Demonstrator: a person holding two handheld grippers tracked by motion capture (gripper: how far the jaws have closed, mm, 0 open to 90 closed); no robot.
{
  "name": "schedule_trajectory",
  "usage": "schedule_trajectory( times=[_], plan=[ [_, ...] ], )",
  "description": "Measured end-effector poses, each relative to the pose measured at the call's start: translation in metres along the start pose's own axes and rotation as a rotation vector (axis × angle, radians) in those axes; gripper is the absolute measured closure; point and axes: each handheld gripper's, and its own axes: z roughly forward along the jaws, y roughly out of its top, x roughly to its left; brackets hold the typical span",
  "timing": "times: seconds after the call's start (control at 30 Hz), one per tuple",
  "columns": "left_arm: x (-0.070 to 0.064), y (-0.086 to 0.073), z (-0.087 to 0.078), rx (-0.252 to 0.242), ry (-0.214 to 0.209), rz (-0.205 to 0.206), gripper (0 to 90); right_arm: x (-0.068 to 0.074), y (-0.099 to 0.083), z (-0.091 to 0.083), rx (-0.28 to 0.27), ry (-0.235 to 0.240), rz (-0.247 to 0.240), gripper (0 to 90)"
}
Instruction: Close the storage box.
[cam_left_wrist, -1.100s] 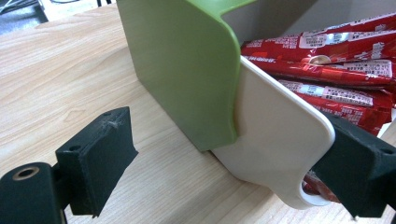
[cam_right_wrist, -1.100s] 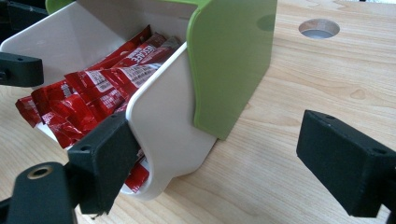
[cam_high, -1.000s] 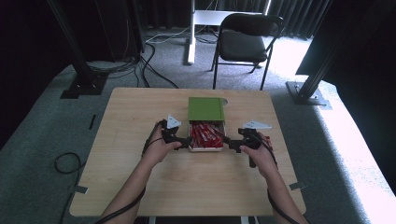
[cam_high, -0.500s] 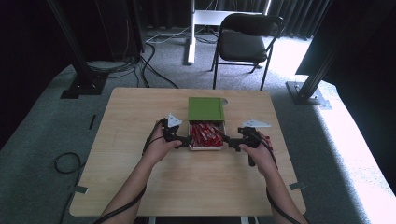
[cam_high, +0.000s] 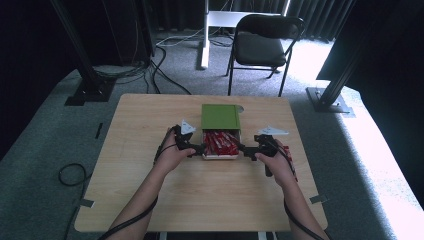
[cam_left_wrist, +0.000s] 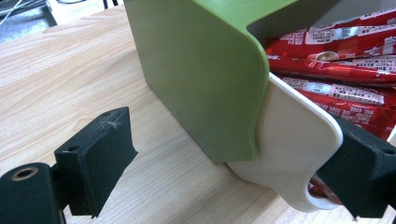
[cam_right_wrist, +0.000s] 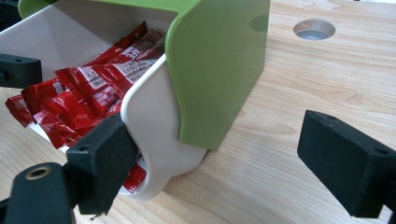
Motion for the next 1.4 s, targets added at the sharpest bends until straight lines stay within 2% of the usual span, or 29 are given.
schedule_trajectory(
  times=[0.27, 1.03, 1.4],
  plan=[
    [0.004, 0.001, 0.004, -0.002, 0.005, -0.010, 9.7, -0.001, 0.002, 0.003, -0.001, -0.007, -0.002, 11.9],
    [0.012, 0.013, 0.015, 0.008, 0.030, 0.017, 9.7, -0.008, 0.011, 0.015, 0.002, -0.027, 0.013, 11.9],
    [0.016, 0.014, 0.020, 0.000, 0.041, 0.008, 9.7, -0.009, 0.015, 0.019, -0.003, -0.047, 0.014, 11.9]
  ],
)
